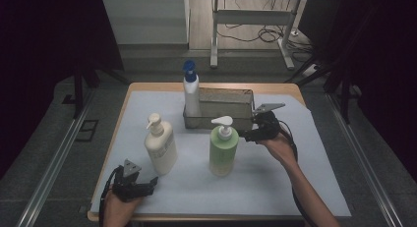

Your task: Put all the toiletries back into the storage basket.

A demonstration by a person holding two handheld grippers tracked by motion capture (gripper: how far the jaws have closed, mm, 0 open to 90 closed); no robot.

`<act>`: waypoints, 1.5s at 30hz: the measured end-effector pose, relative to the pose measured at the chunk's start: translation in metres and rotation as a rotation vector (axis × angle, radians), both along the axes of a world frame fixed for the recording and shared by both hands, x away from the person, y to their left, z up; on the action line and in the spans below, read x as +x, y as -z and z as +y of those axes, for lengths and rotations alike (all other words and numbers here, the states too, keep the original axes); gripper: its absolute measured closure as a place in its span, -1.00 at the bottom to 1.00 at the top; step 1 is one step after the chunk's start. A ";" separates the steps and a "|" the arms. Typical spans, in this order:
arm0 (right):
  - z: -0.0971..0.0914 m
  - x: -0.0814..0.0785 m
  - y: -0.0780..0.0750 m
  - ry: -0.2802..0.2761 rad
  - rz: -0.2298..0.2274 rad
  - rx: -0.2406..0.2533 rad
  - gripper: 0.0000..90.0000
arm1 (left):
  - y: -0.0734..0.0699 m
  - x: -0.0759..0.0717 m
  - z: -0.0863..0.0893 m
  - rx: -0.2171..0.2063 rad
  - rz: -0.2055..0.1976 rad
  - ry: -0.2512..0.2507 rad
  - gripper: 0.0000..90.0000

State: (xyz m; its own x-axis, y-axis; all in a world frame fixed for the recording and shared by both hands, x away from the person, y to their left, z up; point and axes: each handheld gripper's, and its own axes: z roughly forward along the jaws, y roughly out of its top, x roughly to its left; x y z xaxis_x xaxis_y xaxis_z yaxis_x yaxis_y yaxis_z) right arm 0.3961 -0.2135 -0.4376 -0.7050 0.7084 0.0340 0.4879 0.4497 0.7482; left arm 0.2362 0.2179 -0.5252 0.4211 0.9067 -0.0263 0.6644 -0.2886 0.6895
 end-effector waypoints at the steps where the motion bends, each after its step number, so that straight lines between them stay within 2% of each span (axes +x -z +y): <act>1: -0.002 -0.002 0.001 -0.003 0.001 -0.003 -0.62 | 0.000 0.000 0.000 0.000 0.000 0.000 -0.73; 12: -0.014 -0.026 0.007 -0.037 0.006 -0.032 -0.72 | 0.000 0.000 0.000 -0.001 0.001 -0.002 -0.73; 19: -0.017 -0.042 0.011 -0.055 0.022 -0.041 -0.94 | 0.000 0.000 0.000 0.000 0.000 0.000 -0.73; 22: -0.016 -0.050 0.011 -0.074 0.020 -0.039 -0.96 | 0.000 0.000 0.000 0.000 0.000 0.000 -0.73; 32: -0.001 -0.073 0.005 -0.154 0.015 -0.028 -0.99 | 0.000 0.000 0.000 -0.001 0.001 -0.001 -0.73; 37: 0.008 -0.079 0.001 -0.187 0.013 -0.031 -0.99 | 0.000 0.000 0.000 0.001 0.000 0.000 -0.73; 45: 0.027 -0.083 -0.006 -0.230 0.006 -0.005 -0.96 | 0.000 0.000 0.000 0.001 -0.001 0.002 -0.73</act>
